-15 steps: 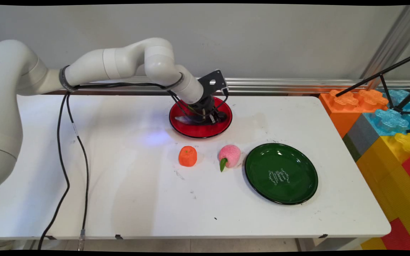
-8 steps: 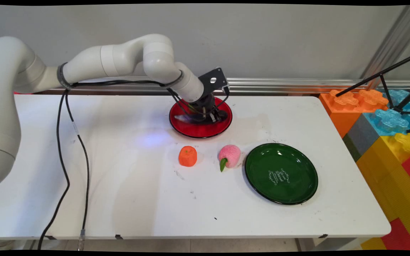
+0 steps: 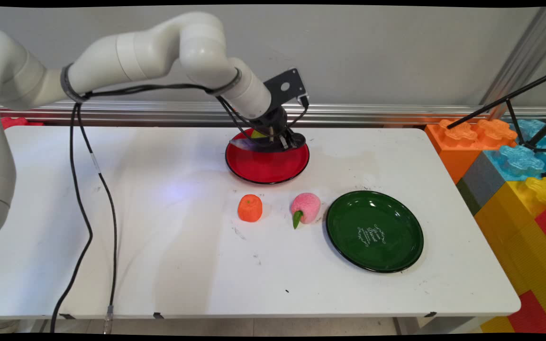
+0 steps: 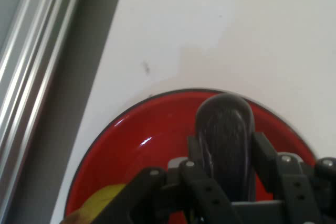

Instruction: Place the picked object on the table

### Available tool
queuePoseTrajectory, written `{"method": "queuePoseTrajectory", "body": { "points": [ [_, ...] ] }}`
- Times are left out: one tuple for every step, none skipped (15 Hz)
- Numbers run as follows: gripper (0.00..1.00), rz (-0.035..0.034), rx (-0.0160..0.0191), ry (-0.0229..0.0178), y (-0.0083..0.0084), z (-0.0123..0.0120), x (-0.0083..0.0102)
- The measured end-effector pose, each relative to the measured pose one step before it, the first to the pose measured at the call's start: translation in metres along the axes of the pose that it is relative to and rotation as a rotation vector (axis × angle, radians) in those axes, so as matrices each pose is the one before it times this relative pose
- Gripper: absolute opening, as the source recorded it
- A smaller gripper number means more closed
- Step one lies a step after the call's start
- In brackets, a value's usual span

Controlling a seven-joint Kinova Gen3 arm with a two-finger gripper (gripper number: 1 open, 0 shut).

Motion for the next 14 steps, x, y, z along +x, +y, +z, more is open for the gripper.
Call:
{"method": "queuePoseTrajectory", "body": {
  "points": [
    [0.00, 0.00451, -0.01025, 0.00204, 0.00263, -0.00739, 0.00354],
    [0.00, 0.00774, -0.02116, 0.00426, 0.00575, -0.00929, 0.00527],
    [0.00, 0.00609, -0.01787, 0.00358, 0.00485, -0.00567, 0.00354],
    [0.00, 0.00510, -0.01458, 0.00278, 0.00420, -0.00427, 0.00280],
    [0.00, 0.01141, -0.03019, 0.00416, 0.00847, -0.00733, 0.00473],
    [0.00, 0.00726, -0.01808, 0.00166, 0.00515, -0.00382, 0.00252],
    [0.00, 0.00932, -0.01956, 0.00004, 0.00557, -0.00377, 0.00208],
    [0.00, 0.01342, -0.02475, -0.00032, 0.00722, -0.00433, 0.00261],
    [0.00, 0.01730, -0.03514, -0.00144, 0.01039, -0.00545, 0.00347],
    [0.00, 0.00848, -0.01917, -0.00117, 0.00578, -0.00270, 0.00174],
    [0.00, 0.01220, -0.02682, -0.00148, 0.00892, -0.00366, 0.00244],
    [0.00, 0.00712, -0.01613, -0.00068, 0.00558, -0.00207, 0.00163],
    [0.00, 0.00668, -0.01842, -0.00207, 0.00698, -0.00186, 0.00167],
    [0.00, 0.00464, -0.01331, -0.00195, 0.00522, -0.00119, 0.00116]
  ]
}}
